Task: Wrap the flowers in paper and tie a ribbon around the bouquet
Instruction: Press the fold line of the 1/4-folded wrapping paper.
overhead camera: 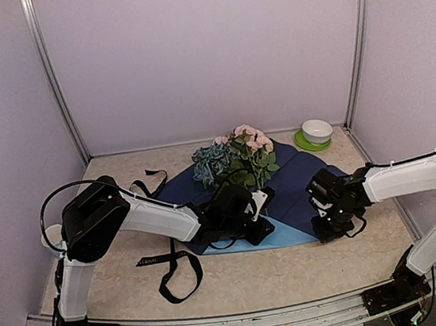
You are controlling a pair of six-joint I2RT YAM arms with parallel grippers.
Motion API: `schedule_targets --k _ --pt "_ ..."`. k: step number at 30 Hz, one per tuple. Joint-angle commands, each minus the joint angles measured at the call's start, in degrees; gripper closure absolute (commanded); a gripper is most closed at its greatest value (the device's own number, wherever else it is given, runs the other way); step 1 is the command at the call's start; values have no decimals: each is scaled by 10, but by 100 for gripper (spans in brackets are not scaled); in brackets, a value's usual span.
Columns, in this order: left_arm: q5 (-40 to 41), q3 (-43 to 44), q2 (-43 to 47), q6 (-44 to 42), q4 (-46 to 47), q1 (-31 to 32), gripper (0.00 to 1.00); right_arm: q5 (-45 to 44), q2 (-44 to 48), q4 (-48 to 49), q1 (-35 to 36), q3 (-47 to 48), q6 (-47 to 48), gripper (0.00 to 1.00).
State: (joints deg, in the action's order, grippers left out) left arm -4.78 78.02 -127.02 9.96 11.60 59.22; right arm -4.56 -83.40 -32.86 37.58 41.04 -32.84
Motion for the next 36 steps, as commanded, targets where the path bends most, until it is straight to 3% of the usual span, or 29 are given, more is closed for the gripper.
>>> schedule_targets --k 1,4,10,14,18,26,29,36 --pt "9 -22 0 -5 -50 -12 71 -24 29 -56 -5 39 10 76" --pt "8 -21 -2 -3 -49 -12 71 3 35 -46 -4 41 1 55" --pt "7 -21 -2 -3 -50 -11 71 86 12 12 -5 20 -33 40" --pt "10 -22 -2 -4 -50 -10 71 34 -9 28 -7 15 -55 36" --pt "8 -22 -1 -5 -48 -10 71 -17 -39 12 -8 25 -61 35" --pt "10 -21 -1 -8 -47 -9 71 30 -27 45 11 -6 -78 47" --pt "11 -20 -2 -8 -47 -9 71 78 -21 66 15 -5 -90 48" --pt "12 -21 -4 -8 -47 -9 71 85 18 55 15 15 -99 48"
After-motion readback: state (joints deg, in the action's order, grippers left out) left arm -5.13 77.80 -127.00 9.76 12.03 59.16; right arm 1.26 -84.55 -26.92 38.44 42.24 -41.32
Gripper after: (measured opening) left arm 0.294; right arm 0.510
